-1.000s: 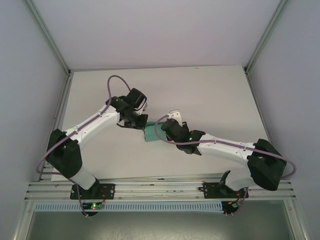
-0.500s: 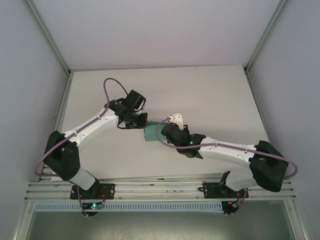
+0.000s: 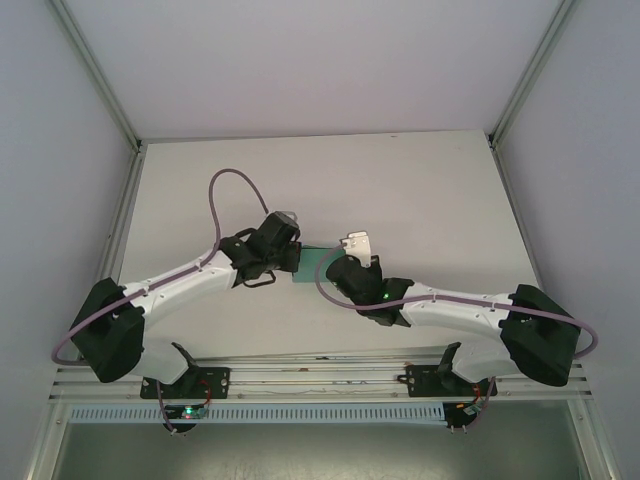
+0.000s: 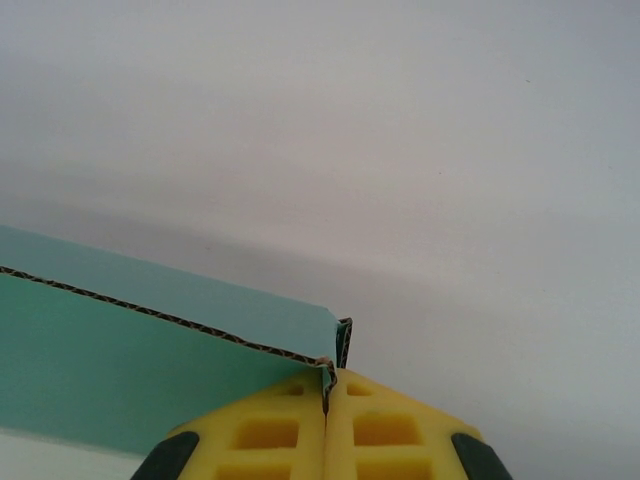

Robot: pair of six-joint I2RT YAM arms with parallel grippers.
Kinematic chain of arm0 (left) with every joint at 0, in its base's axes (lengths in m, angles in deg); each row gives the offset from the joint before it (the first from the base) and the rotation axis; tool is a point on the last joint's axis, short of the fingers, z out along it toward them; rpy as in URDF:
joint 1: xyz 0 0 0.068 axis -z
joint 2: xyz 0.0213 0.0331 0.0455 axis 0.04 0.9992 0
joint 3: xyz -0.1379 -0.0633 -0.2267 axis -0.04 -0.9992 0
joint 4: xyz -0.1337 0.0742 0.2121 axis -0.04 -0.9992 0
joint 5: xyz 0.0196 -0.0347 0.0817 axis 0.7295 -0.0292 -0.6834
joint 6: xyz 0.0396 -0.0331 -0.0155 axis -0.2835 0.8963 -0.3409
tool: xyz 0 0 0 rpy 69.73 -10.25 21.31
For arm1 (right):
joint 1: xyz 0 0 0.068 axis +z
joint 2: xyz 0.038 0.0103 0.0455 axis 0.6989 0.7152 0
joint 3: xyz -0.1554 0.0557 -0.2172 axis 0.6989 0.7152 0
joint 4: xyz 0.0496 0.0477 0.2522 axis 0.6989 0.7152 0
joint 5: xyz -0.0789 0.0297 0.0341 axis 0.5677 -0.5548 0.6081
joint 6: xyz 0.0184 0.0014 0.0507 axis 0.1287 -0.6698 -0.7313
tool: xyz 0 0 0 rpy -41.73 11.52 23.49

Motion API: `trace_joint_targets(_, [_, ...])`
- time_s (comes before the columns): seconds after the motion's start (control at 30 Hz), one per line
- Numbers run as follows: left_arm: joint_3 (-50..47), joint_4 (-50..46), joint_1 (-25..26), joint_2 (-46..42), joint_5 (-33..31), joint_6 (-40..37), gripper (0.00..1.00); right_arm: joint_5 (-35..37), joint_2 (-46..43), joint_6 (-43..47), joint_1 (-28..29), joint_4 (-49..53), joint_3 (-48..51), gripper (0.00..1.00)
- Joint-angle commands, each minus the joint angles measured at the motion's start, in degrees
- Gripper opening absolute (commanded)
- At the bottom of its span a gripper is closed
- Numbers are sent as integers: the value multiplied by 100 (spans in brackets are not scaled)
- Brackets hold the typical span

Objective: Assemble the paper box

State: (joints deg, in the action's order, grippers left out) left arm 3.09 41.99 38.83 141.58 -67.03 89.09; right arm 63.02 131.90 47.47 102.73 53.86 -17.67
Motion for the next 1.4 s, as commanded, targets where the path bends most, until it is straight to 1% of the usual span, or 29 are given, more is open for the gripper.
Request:
trace_joint_targets(0.0, [-697,-820,159,516,268,-2,0,-457,-99,-17,111,652,60,14])
trace_joint_targets(0.03, [-690,-791,157,489,228,-34,0,-469,-247,101,112,665,-10,21])
trace_joint_targets(0.07, [-660,-790,159,486,213,-63,0,-482,-387,202,108,672,-68,24])
trace_joint_targets(0.1, [-631,-790,166,494,222,-119,0,-506,-543,274,101,660,-104,31])
trace_joint_targets(0.13, [-588,-808,174,503,206,-159,0,-620,-716,344,57,623,-122,43])
trace_joint_targets(0.2, [-547,-833,180,504,143,-179,0,-890,-1021,462,-58,466,-108,60])
trace_joint_targets(0.3, [-591,-820,243,415,61,-211,0,-1164,-1379,502,-252,50,37,69])
trace_joint_targets(0.4, [-764,-649,328,188,-47,-222,0,-1286,-1565,510,-483,-386,125,73])
trace_joint_targets(0.47, [-901,-517,376,25,-93,-252,0,-1315,-1511,450,-678,-493,55,74])
trace_joint_targets(0.53, [-989,-407,405,-125,-153,-334,0,-1455,-1292,315,-879,-400,-108,72])
trace_joint_targets(0.57, [-1026,-358,421,-189,-181,-400,0,-1529,-1159,238,-939,-361,-177,71])
trace_joint_targets(0.63, [-1032,-313,427,-268,-288,-482,0,-1557,-861,-87,-1003,-202,-256,64])
trace_joint_targets(0.7, [-1023,-254,429,-324,-329,-563,0,-1634,-634,-276,-1053,-38,-271,62])
trace_joint_targets(0.83, [-1025,-184,428,-374,-304,-657,7,-1796,-449,-677,-1074,169,-139,60])
trace_joint_targets(1.03, [-1006,-161,437,-712,185,-797,34,-1810,-404,-1111,-1078,139,267,58])
trace_joint_targets(1.2, [-843,-269,440,-1311,699,-907,62,-1906,-304,-1272,-1069,130,427,57])
trace_joint_targets(1.33, [-593,-524,428,-1484,751,-826,70,-1937,-264,-1355,-1014,153,564,55])
trace_joint_targets(1.37, [-531,-575,428,-1475,736,-789,74,-1928,-275,-1386,-1003,140,622,55])
